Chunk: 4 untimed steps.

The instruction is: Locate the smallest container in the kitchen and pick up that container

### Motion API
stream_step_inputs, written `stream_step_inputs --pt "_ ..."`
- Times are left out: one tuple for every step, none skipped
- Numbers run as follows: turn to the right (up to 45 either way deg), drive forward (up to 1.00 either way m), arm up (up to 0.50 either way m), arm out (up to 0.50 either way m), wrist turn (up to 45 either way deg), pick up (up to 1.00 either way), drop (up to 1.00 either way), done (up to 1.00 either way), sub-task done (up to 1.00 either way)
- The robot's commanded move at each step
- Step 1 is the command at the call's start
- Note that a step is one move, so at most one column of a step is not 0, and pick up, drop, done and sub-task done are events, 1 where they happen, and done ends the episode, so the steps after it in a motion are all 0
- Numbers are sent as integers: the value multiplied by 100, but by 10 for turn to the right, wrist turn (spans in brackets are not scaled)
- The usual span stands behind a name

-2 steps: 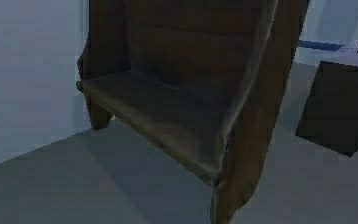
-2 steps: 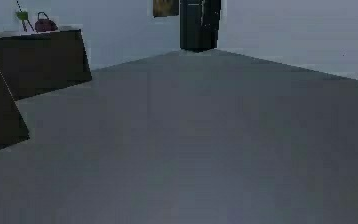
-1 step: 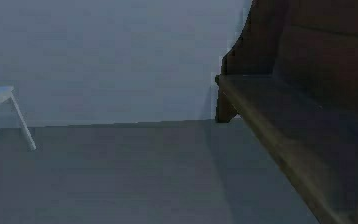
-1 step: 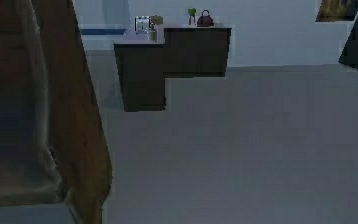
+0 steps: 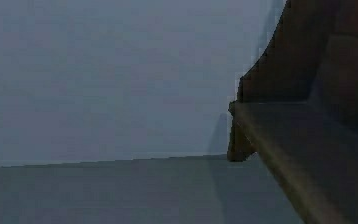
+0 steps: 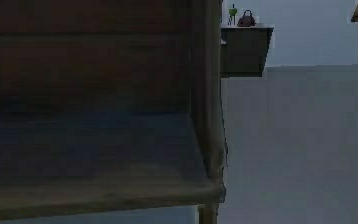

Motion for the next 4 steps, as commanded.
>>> stream_step_inputs --pt "-450 0 0 0 0 0 0 0 0" --pt "-240 0 0 0 0 0 0 0 0" --pt "0 30 0 0 0 0 0 0 0" --pt "-210 0 0 0 0 0 0 0 0"
